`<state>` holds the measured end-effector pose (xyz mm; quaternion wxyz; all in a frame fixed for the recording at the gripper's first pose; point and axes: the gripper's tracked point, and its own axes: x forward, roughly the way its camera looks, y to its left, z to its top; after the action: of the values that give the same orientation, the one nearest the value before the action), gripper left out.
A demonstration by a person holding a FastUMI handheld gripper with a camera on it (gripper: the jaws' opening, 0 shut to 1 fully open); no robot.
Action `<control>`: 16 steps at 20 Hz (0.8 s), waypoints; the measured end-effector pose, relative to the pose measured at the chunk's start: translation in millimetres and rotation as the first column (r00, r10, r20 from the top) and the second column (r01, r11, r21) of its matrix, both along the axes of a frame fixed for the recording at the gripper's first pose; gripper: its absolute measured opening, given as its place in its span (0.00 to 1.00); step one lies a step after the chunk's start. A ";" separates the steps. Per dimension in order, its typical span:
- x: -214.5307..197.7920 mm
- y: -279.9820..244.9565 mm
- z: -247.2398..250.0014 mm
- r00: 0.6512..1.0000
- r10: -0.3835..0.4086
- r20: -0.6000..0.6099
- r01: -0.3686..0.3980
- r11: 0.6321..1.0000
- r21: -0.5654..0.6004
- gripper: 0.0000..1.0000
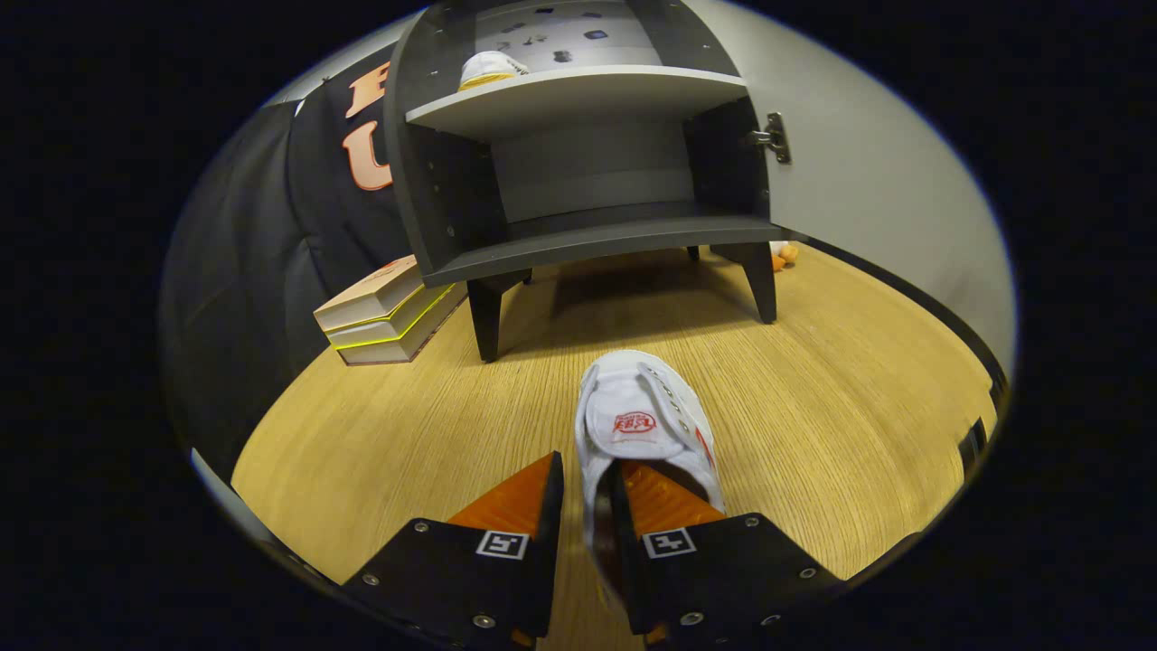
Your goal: Open the shoe cabinet door, grab the shoes and put them into the shoe cabinet, then close the shoe cabinet door.
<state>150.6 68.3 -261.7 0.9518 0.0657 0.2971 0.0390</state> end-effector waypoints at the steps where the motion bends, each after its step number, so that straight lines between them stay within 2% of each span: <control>1: 5.3 -6.5 -1.7 1.000 -0.001 0.010 0.001 0.999 -0.035 0.29; 6: 8.0 -2.5 -3.0 0.999 0.024 -0.024 -0.024 1.000 -0.016 0.06; 9: 13.8 -4.8 3.7 0.997 0.024 -0.066 -0.020 0.998 0.061 0.03; 16: 11.6 -16.0 43.2 0.994 0.057 -0.092 -0.047 0.994 0.099 0.02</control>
<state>162.1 52.3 -218.5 0.9311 0.1057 0.3410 0.0750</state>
